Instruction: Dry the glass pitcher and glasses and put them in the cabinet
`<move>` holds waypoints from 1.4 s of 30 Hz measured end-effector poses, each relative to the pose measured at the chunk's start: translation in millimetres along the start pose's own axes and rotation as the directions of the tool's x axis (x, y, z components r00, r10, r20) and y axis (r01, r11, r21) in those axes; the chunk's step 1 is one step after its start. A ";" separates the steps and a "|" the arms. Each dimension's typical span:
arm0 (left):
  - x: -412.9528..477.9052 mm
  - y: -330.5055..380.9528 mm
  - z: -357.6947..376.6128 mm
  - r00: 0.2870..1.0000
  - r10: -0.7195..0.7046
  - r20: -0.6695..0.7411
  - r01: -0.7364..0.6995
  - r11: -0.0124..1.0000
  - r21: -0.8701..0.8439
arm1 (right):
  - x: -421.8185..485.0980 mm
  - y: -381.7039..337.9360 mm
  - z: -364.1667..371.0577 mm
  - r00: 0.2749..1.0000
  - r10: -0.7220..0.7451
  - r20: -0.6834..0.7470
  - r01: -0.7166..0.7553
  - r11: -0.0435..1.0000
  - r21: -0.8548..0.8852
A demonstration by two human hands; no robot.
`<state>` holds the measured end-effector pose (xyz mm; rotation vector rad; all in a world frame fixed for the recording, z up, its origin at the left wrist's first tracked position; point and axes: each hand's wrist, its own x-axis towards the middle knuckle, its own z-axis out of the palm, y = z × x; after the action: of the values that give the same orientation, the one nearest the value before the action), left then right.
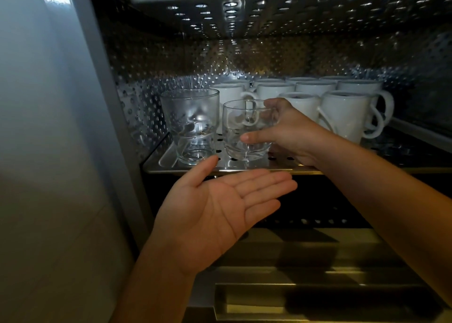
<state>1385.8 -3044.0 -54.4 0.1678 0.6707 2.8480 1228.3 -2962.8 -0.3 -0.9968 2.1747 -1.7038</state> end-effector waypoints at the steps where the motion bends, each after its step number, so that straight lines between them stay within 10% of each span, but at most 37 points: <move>1: 0.0 -0.5 0.9 1.000 0.015 -0.004 -0.015 1.000 0.024 | -0.7 -0.6 -1.0 1.000 0.005 -0.004 -0.005 1.000 0.001; 12: 3.3 -9.6 12.8 0.990 0.105 -0.095 -0.081 0.971 0.226 | -39.1 -8.3 -24.4 0.999 -0.021 -0.029 0.021 1.000 -0.004; 18: 2.7 -32.4 25.5 0.879 0.412 -0.240 -0.169 0.740 0.652 | -95.0 -6.3 -36.7 0.966 -0.260 0.001 0.233 0.863 -0.448; 22: -0.5 -54.3 39.8 0.765 0.638 -0.083 -0.228 0.389 0.893 | -120.5 -2.0 -40.3 0.944 -0.325 0.061 0.274 0.664 -0.696; 25: -1.3 -67.2 42.0 0.581 0.760 0.290 -0.158 -0.244 0.957 | -133.6 2.4 -39.4 0.951 -0.297 0.085 0.258 0.611 -0.749; 28: 5.6 -65.7 29.4 0.597 0.627 0.500 0.182 -0.714 0.676 | -140.8 6.9 -39.3 0.961 -0.259 0.099 0.230 0.546 -0.805; 33: 7.9 -67.8 22.2 0.734 0.581 0.352 0.465 -0.807 0.363 | -151.4 13.5 -31.8 0.985 -0.144 0.098 0.152 0.430 -0.890; 42: -24.0 -87.4 20.7 0.743 0.608 0.280 0.467 -0.771 0.433 | -185.7 16.3 -8.8 0.984 -0.153 0.094 0.151 0.425 -0.892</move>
<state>1427.9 -2964.2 -76.9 -0.5101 3.7178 -0.0257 1356.8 -2839.9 -57.0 -1.4047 3.1096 -0.3732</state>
